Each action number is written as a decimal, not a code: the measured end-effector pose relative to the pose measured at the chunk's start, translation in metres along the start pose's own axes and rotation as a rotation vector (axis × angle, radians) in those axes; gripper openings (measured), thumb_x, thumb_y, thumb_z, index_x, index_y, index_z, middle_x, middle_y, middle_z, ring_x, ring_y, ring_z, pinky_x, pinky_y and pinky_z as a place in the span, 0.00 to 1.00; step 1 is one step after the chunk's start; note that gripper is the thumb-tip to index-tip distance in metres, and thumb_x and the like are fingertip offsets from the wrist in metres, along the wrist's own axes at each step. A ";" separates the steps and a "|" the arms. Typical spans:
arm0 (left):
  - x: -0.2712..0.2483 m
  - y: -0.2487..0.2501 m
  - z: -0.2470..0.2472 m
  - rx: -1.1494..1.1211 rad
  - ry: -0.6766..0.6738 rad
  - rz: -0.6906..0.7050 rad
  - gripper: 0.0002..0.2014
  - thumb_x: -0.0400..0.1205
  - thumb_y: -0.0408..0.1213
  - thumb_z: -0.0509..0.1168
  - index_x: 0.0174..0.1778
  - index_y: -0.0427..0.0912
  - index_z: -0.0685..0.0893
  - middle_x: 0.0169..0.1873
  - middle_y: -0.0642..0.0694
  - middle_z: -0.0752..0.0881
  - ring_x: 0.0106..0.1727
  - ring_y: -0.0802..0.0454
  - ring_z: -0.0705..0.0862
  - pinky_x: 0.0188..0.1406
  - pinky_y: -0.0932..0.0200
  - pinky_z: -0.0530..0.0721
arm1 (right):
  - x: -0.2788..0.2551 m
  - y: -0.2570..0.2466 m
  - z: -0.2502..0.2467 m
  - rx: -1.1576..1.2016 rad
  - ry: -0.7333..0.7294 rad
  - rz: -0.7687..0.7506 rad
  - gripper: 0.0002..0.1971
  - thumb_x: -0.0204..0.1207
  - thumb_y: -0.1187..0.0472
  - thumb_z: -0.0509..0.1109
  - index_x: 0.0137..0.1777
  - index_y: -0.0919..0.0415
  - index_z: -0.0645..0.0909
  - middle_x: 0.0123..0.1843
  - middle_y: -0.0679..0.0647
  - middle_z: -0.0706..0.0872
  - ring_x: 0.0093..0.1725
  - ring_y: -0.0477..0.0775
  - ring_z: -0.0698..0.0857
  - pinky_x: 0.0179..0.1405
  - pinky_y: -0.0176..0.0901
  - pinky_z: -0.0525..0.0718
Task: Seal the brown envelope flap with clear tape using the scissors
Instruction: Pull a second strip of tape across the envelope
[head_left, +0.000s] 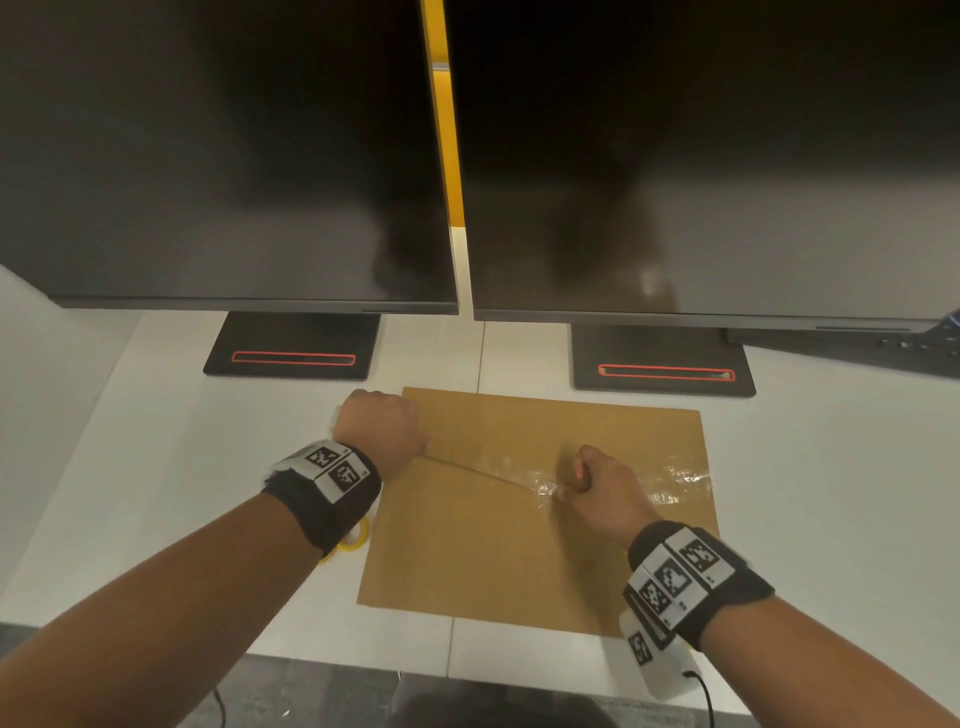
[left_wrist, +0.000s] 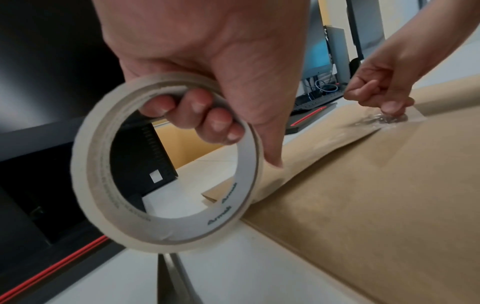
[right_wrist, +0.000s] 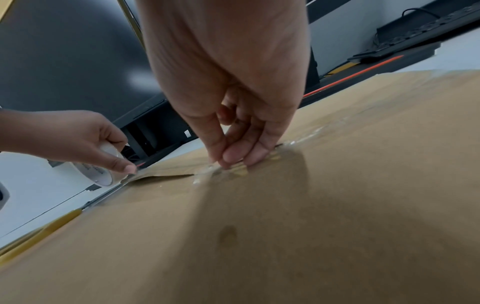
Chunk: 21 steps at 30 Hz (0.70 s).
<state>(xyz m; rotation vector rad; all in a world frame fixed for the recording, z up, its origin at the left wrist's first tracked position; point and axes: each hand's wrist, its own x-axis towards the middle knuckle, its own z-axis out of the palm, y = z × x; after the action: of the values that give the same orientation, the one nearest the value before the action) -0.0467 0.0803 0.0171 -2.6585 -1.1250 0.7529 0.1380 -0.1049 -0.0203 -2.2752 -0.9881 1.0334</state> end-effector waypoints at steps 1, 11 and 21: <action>0.000 0.002 0.002 0.005 -0.006 0.003 0.19 0.82 0.56 0.56 0.51 0.44 0.84 0.47 0.46 0.88 0.49 0.46 0.86 0.50 0.53 0.78 | 0.000 0.000 0.001 -0.001 -0.003 -0.011 0.15 0.73 0.67 0.69 0.33 0.55 0.66 0.31 0.48 0.73 0.30 0.46 0.71 0.28 0.33 0.69; 0.000 0.009 0.004 0.028 -0.021 0.029 0.18 0.84 0.54 0.56 0.54 0.44 0.83 0.51 0.46 0.87 0.53 0.46 0.84 0.54 0.54 0.75 | 0.000 -0.002 0.005 -0.028 -0.055 -0.050 0.13 0.75 0.69 0.67 0.36 0.49 0.83 0.36 0.39 0.84 0.37 0.39 0.82 0.35 0.23 0.73; 0.002 0.012 0.007 0.029 -0.018 0.026 0.17 0.85 0.52 0.55 0.55 0.45 0.82 0.52 0.45 0.87 0.52 0.46 0.83 0.54 0.53 0.74 | -0.001 -0.001 0.009 -0.108 -0.036 -0.065 0.10 0.76 0.66 0.68 0.46 0.54 0.90 0.51 0.50 0.91 0.49 0.47 0.86 0.56 0.35 0.80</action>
<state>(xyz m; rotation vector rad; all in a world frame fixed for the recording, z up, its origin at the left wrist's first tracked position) -0.0417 0.0724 0.0065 -2.6521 -1.0773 0.7931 0.1306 -0.1044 -0.0247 -2.3010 -1.1503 1.0197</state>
